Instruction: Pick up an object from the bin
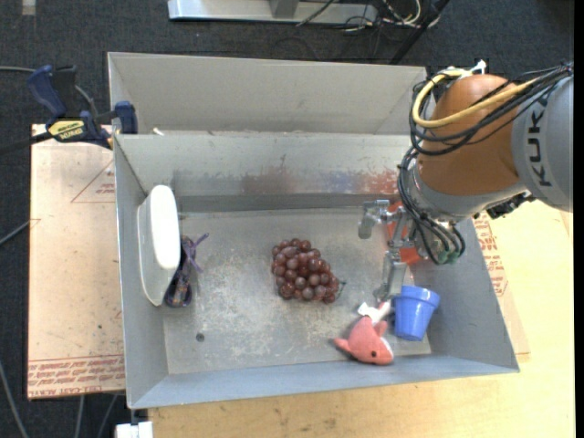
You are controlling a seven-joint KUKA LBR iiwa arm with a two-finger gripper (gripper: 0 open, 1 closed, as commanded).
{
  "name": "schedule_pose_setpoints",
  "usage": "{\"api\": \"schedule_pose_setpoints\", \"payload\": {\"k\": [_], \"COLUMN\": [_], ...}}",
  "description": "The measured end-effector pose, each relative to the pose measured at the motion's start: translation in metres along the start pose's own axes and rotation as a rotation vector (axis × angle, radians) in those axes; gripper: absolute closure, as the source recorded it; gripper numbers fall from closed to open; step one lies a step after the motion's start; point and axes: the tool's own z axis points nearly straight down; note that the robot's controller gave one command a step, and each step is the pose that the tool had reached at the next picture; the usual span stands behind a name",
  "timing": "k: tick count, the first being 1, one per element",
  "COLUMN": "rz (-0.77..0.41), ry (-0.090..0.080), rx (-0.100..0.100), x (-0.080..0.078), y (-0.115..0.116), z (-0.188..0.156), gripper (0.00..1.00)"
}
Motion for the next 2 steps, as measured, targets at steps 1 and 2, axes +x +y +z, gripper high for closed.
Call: {"api": "schedule_pose_setpoints", "payload": {"k": [1, 2], "rz": [0.0, -0.051], "ry": [-0.002, -0.013], "rx": [0.0, 0.001], "x": [0.0, -0.005], "y": [0.0, 0.004], "z": [-0.002, 0.031], "gripper": [0.0, 0.0]}}
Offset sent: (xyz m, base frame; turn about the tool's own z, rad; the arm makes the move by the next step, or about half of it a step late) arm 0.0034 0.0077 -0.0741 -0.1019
